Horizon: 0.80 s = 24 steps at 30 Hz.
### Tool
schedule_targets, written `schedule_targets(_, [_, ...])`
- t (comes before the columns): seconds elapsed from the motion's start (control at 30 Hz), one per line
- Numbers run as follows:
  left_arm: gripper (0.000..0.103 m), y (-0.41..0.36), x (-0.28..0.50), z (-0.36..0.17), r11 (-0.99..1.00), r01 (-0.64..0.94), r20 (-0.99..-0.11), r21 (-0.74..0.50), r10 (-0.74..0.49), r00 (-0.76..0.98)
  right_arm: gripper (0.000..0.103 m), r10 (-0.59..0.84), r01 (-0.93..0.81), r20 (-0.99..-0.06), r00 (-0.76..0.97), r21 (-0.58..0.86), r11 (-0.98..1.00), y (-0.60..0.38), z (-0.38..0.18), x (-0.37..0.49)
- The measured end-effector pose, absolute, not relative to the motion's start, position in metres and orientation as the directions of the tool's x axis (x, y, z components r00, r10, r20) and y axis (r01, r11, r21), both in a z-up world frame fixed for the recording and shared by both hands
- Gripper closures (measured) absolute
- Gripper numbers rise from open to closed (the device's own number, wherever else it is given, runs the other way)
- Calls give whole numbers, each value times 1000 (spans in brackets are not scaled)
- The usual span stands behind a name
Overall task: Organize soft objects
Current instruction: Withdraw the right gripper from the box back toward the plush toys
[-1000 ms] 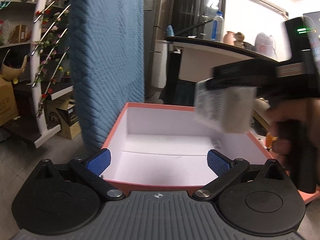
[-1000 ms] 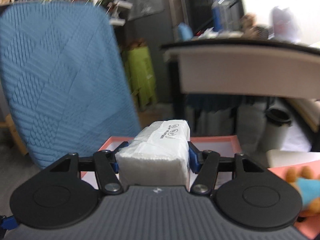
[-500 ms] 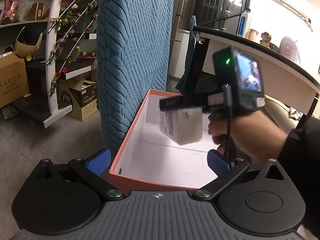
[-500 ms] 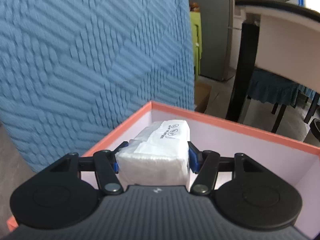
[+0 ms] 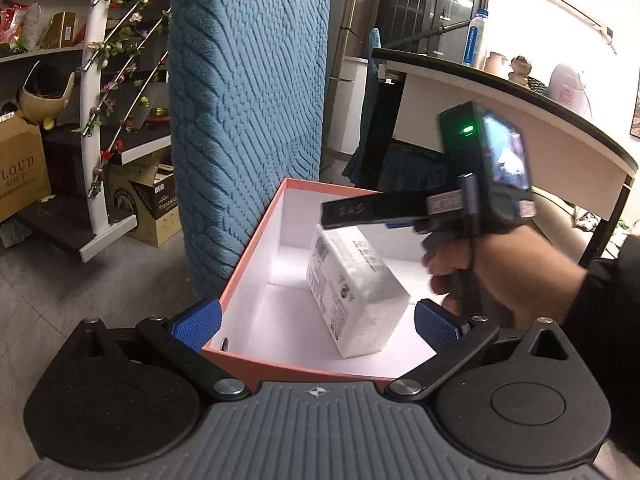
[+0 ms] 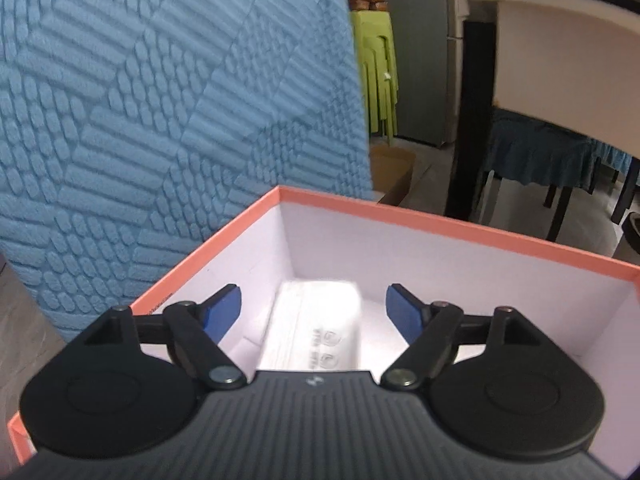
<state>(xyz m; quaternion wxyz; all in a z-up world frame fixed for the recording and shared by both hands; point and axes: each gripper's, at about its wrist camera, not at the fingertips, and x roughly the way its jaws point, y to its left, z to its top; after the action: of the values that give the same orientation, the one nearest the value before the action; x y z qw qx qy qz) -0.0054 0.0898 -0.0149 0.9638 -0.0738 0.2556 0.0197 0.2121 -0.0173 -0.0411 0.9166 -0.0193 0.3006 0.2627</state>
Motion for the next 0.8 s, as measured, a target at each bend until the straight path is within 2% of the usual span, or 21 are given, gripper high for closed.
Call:
schedule_targets(0.3, [0,74,-5,-14,991,-62,-476,-115,0,880,23,459,-456,-462,759,126,881,-81,14,170])
schedule_targets(0.7, [0,35,-12,-9,999,4,-410,-51,-25,912,23,378,-355,-307,873,131,926,-209,48,61])
schedule_targets(0.8, [0,24,-13,-8,999,29,-392,-40,-42,919,23,348,-319,-274,897,146,937,-229,34,44])
